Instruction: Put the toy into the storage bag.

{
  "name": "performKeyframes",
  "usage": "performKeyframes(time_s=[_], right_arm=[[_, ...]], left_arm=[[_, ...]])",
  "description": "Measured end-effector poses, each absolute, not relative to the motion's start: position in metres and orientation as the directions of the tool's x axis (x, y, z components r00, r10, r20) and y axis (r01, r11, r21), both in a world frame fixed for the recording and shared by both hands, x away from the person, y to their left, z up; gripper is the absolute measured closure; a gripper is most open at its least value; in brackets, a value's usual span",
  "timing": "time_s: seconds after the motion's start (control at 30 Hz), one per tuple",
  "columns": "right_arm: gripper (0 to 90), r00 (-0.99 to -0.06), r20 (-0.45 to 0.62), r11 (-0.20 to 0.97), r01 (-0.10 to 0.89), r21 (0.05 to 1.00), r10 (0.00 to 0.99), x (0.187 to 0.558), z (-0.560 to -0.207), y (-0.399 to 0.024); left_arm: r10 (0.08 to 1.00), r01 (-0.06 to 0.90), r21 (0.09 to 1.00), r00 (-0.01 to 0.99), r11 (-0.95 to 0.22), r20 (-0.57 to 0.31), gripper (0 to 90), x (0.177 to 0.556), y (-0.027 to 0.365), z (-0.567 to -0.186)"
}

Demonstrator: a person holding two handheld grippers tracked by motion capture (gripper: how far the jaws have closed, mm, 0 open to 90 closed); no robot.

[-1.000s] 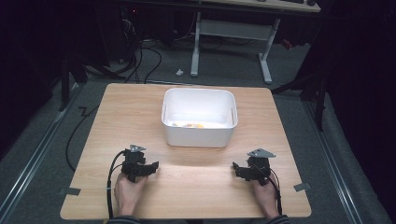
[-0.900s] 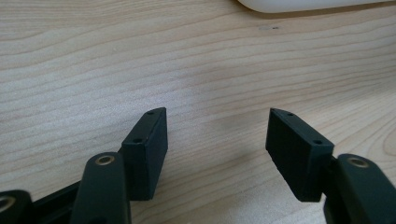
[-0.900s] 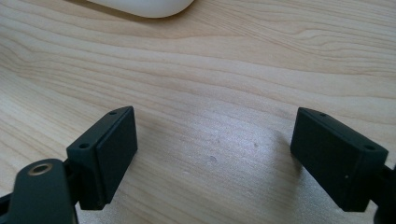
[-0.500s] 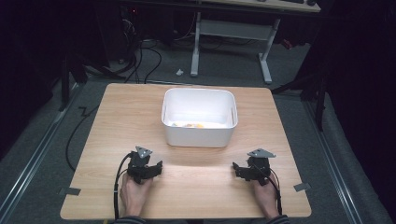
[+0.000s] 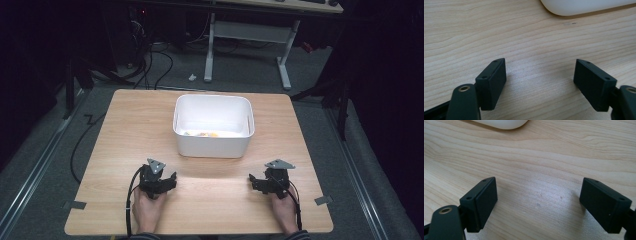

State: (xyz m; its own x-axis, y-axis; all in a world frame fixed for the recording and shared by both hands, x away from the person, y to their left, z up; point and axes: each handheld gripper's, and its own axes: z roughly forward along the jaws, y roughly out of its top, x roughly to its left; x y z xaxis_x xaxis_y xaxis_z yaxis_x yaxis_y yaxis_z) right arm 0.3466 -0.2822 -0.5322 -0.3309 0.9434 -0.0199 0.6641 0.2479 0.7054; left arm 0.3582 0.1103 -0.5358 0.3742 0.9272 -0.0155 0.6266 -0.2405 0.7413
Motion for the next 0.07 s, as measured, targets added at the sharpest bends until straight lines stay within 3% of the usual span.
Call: performKeyframes(time_s=[0.07], right_arm=[[14.7,-0.331,-0.02,0.248,0.665,0.704,0.944,0.3465,-0.5321,-0.2822]], left_arm=[[0.927,0.627,0.741,0.375,-0.241,-0.016,26.3,0.3582,0.1104,-0.5358]])
